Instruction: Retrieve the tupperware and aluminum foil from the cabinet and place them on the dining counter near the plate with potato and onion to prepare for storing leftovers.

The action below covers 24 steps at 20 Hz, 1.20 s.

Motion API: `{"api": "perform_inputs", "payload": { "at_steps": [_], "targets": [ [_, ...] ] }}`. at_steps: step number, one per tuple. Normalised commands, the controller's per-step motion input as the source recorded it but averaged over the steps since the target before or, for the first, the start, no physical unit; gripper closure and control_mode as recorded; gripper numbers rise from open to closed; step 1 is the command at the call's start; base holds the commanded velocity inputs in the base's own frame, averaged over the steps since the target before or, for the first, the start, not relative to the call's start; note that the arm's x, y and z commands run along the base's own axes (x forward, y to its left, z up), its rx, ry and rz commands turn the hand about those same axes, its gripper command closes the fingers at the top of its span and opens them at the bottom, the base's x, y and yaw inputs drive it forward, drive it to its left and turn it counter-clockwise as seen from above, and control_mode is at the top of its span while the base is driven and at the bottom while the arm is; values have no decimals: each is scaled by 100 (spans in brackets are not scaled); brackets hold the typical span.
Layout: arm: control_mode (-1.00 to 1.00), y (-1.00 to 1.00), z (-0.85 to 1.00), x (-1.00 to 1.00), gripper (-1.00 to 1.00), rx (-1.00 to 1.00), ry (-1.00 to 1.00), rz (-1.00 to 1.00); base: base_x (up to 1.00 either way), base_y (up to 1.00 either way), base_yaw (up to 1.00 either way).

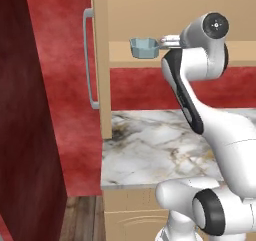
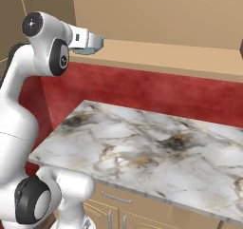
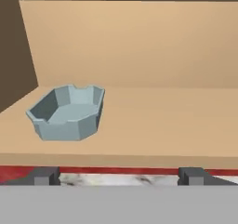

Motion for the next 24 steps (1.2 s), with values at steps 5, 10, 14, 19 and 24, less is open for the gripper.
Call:
{"api": "perform_inputs", "payload": {
  "at_steps": [5,10,14,19,24],
  "targets": [
    [-100,10,-3,78,-100,0,4,0,0,0,0],
    [-100,11,-11,76,-100,0,6,0,0,0,0],
    [-100,2,-21,78,-100,0,8,0,0,0,0],
    [-100,2,-11,79,-100,0,4,0,0,0,0],
    [-100,0,-17,71,-100,0,1,-2,0,0,0]
  ]
}}
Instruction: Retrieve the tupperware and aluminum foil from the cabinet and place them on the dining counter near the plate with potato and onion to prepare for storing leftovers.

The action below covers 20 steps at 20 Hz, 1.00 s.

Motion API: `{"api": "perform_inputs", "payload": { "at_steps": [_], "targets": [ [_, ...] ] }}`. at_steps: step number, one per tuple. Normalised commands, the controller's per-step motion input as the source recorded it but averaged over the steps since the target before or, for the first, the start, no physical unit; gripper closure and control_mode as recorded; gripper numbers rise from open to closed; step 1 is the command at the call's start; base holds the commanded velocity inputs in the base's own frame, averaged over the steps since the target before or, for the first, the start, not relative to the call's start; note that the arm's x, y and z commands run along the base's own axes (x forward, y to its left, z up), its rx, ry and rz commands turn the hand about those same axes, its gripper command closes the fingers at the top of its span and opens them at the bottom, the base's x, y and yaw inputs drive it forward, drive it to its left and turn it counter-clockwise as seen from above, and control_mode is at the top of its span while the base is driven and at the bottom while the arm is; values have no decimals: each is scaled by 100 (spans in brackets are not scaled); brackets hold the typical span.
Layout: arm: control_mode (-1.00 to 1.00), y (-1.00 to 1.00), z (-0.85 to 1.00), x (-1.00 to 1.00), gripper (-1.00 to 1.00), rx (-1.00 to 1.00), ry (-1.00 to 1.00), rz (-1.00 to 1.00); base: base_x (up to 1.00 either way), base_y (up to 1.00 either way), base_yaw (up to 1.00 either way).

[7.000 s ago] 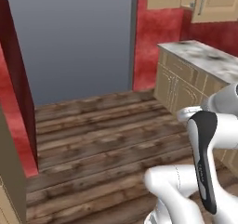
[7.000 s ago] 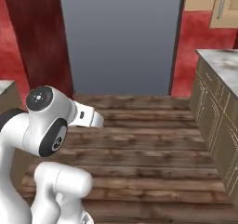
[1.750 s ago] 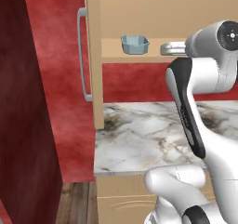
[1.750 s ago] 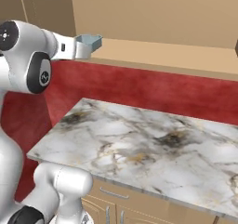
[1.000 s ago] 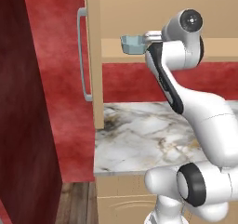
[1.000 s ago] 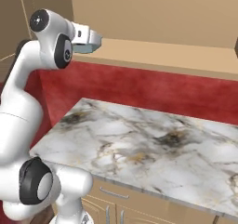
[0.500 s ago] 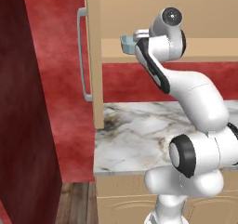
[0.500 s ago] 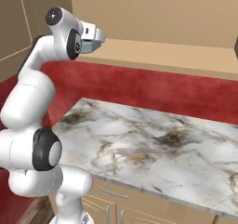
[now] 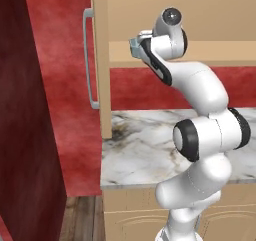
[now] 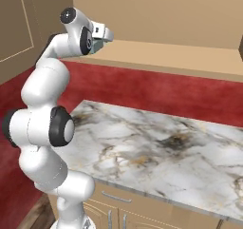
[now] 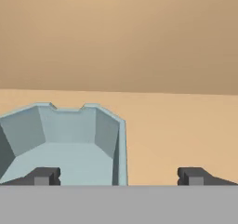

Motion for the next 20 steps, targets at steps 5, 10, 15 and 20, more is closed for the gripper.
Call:
{"api": "perform_inputs", "payload": {
  "at_steps": [5,10,15,20],
  "targets": [
    [-100,0,-41,54,-100,0,3,-11,0,0,0],
    [-100,1,-40,39,100,0,9,-13,0,0,0],
    [-100,3,-8,11,100,0,19,-9,0,0,0],
    [-100,10,0,0,100,-2,18,-5,0,0,0]
  ]
}}
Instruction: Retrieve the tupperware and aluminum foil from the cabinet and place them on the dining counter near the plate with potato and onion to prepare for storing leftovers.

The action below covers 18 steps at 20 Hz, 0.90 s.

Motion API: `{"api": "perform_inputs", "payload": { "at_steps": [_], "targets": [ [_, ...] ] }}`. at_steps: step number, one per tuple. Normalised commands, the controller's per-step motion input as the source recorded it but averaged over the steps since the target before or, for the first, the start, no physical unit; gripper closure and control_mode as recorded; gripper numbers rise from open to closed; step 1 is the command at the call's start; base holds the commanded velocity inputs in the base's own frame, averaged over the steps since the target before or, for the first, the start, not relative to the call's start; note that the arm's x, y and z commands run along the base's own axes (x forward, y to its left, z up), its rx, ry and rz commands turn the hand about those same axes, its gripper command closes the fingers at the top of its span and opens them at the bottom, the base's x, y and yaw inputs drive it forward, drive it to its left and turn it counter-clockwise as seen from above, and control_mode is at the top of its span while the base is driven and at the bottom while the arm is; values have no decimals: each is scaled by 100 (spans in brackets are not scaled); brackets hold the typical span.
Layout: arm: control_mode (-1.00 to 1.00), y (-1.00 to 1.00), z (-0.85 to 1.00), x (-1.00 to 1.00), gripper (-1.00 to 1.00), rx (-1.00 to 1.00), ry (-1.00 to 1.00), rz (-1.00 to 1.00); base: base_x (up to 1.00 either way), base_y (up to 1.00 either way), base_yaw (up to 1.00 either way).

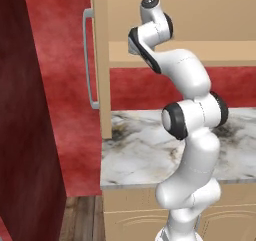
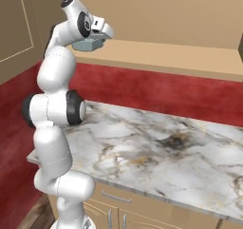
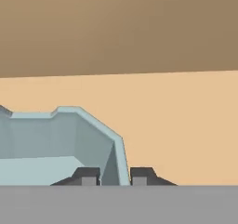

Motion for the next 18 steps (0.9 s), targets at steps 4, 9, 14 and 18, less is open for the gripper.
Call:
{"api": "perform_inputs", "payload": {
  "at_steps": [4,9,14,18],
  "targets": [
    [-100,1,0,0,100,-8,-4,-8,0,0,0],
    [-100,-29,0,-34,100,-16,-19,-6,0,0,0],
    [-100,-53,-1,-85,100,-17,-20,-4,0,0,0],
    [-100,-76,0,-100,100,-5,-17,0,0,0,0]
  ]
}}
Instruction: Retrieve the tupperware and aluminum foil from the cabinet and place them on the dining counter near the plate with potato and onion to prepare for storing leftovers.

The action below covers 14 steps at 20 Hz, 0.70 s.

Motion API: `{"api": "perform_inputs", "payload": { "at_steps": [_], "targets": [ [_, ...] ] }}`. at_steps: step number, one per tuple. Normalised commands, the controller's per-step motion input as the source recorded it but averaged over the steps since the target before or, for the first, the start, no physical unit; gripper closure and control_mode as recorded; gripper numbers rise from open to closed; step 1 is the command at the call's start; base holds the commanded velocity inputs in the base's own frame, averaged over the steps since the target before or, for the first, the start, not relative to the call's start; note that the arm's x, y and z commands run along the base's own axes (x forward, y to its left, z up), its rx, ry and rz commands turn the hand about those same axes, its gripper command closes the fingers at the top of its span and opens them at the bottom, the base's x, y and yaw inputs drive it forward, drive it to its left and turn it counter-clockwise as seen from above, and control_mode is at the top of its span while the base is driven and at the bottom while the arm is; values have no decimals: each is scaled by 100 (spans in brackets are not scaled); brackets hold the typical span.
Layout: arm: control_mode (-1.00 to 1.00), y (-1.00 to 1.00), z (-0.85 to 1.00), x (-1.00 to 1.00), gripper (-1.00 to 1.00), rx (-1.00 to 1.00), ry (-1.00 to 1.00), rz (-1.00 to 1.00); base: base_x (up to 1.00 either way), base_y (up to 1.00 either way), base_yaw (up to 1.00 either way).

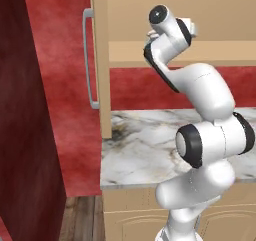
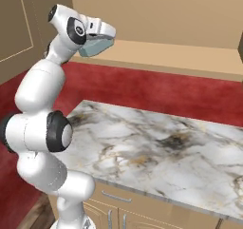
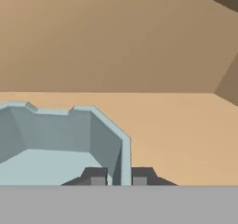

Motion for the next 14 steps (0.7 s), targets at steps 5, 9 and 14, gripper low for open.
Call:
{"api": "perform_inputs", "payload": {
  "at_steps": [5,9,14],
  "targets": [
    [-100,-72,9,-100,100,4,-13,0,0,0,0],
    [-100,-18,0,-100,100,2,0,0,0,0,0],
    [-100,4,0,-100,100,0,2,7,0,0,0]
  ]
}}
